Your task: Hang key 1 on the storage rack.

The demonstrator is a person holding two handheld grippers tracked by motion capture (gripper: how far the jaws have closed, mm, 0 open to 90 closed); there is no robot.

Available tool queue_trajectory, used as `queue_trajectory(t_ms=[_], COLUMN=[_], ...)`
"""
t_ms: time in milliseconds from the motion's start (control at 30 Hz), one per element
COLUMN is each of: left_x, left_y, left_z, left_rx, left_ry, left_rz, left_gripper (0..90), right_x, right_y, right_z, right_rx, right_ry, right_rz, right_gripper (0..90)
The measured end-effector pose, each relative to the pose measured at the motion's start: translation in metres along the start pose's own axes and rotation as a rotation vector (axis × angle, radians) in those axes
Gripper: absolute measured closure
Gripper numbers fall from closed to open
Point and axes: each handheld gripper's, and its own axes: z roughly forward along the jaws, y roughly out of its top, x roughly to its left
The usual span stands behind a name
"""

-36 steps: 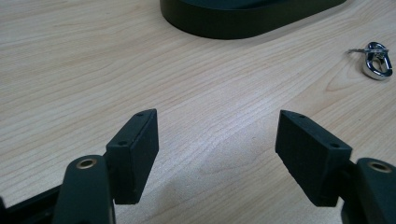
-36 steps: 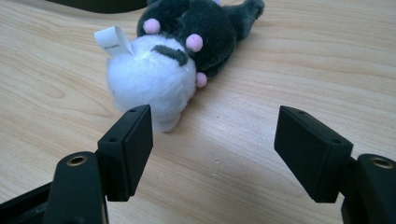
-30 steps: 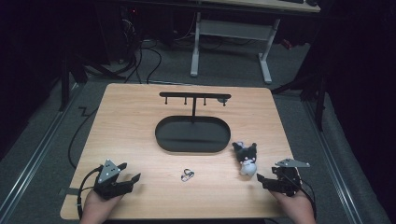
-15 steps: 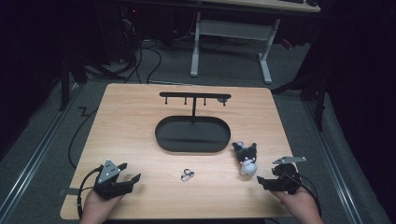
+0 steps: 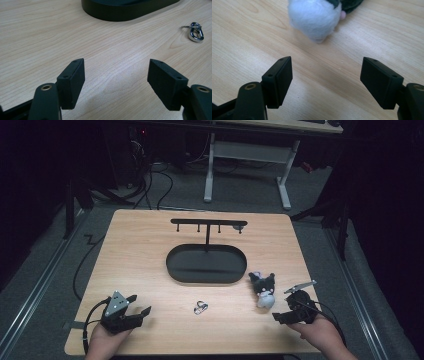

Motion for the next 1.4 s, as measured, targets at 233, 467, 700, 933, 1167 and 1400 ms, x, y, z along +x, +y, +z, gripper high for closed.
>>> queue_trajectory(t_ms=[233, 467, 700, 933, 1167, 1400], left_x=[-0.001, -0.001, -0.001, -0.001, 0.000, -0.002], left_y=[0.000, 0.000, -0.001, -0.001, -0.001, -0.001], left_z=[0.001, 0.000, 0.000, 0.000, 0.000, 0.000], left_rx=[0.003, 0.003, 0.003, 0.006, 0.010, 0.015], left_ry=[-0.009, -0.014, -0.015, -0.017, -0.020, -0.024], left_rz=[0.006, 0.009, 0.008, 0.012, 0.016, 0.024], left_gripper=[30.9, 30.9, 30.9, 30.9, 30.9, 31.0], right_x=[0.006, 0.012, 0.014, 0.012, 0.011, 0.006], right_y=[0.011, 0.025, 0.041, 0.061, 0.072, 0.077], right_z=[0.002, 0.007, 0.011, 0.020, 0.035, 0.043], right_rx=[0.086, 0.130, 0.133, 0.149, 0.164, 0.157], right_ry=[0.009, 0.018, 0.018, 0.005, -0.005, -0.011], right_rz=[-0.027, -0.019, 0.010, 0.001, 0.032, 0.082], right_gripper=[24.9, 21.6, 17.8, 15.5, 15.7, 20.8])
